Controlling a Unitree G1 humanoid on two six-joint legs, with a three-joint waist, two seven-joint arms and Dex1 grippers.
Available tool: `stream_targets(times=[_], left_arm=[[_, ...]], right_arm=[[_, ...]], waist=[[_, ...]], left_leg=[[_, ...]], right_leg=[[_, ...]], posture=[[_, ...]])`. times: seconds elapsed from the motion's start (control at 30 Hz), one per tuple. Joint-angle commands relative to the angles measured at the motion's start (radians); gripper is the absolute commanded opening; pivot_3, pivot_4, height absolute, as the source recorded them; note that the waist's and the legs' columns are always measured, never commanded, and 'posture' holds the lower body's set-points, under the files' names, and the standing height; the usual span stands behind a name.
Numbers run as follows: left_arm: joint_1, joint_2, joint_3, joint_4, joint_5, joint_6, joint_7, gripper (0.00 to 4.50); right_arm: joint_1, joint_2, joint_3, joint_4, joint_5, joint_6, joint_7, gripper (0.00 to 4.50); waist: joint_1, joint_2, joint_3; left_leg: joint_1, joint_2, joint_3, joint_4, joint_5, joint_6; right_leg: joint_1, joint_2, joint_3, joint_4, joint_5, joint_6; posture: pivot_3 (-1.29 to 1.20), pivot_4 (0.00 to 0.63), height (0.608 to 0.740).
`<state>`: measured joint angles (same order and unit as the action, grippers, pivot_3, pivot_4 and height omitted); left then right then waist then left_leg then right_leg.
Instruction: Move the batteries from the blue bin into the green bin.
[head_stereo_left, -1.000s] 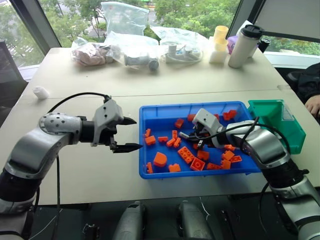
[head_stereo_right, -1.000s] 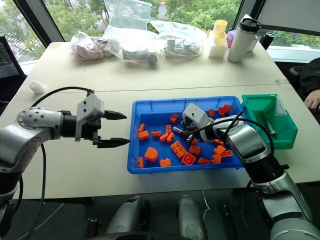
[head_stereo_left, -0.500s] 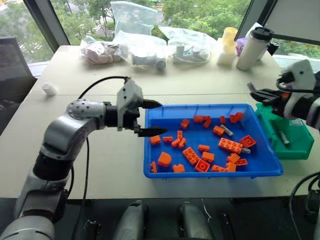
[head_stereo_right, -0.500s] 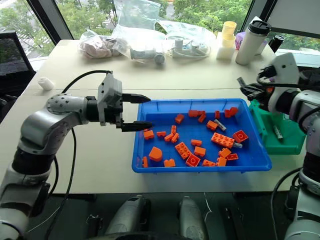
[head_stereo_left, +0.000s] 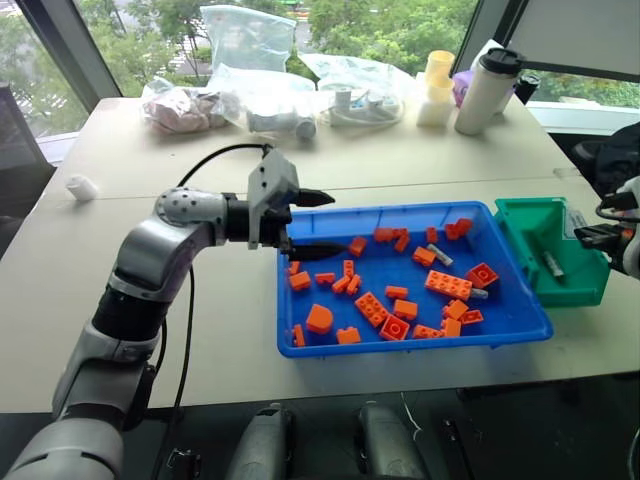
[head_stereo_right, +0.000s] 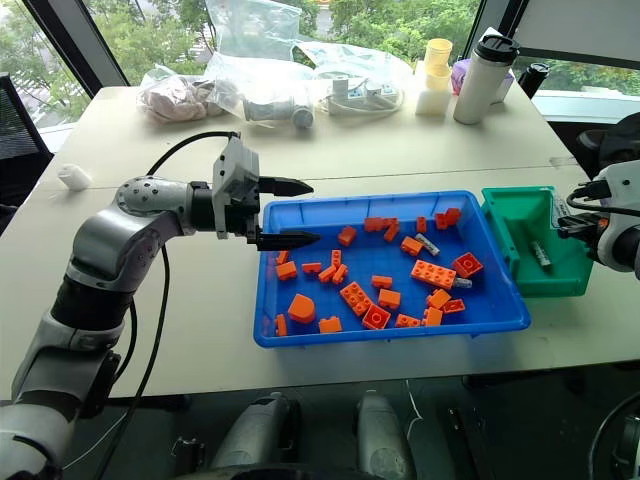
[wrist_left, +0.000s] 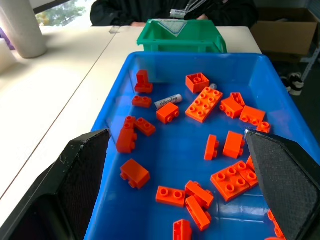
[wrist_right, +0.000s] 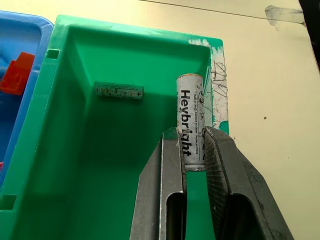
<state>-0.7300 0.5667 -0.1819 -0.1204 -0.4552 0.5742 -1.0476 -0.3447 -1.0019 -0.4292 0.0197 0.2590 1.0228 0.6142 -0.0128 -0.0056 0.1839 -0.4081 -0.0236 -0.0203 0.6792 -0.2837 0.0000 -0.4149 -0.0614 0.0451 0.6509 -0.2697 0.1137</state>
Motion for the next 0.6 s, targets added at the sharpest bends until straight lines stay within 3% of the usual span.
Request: stream_targets(times=[0.03,0.27,0.6], left_arm=[[0.007,0.010,0.022,-0.044,0.001,-0.006,0.002,4.50],[0.017,0.020,0.032,-0.059,-0.002,0.004,0.007,4.50],[0.032,0.076,0.029,-0.099,-0.006,0.024,-0.024,4.50]], right_arm=[[-0.006,-0.029,0.001,0.003,-0.004,-0.026,0.002,1.05],[-0.021,-0.043,0.010,0.011,-0.006,-0.034,-0.005,4.38],[-0.033,-0.083,0.052,-0.154,0.102,-0.078,0.163,4.45]], waist=[[0.003,0.000,0.000],[0.001,0.000,0.000],[-0.002,0.000,0.000]], left_leg=[[0.000,0.000,0.000,0.000,0.000,0.000],[0.000,0.000,-0.001,0.000,0.000,0.000],[0.000,0.000,-0.001,0.000,0.000,0.000]], right_leg=[[0.000,0.000,0.000,0.000,0.000,0.000],[0.000,0.000,0.000,0.000,0.000,0.000],[0.000,0.000,-0.001,0.000,0.000,0.000]], posture=[[0.00,0.150,0.740],[0.00,0.150,0.740],[0.00,0.150,0.740]])
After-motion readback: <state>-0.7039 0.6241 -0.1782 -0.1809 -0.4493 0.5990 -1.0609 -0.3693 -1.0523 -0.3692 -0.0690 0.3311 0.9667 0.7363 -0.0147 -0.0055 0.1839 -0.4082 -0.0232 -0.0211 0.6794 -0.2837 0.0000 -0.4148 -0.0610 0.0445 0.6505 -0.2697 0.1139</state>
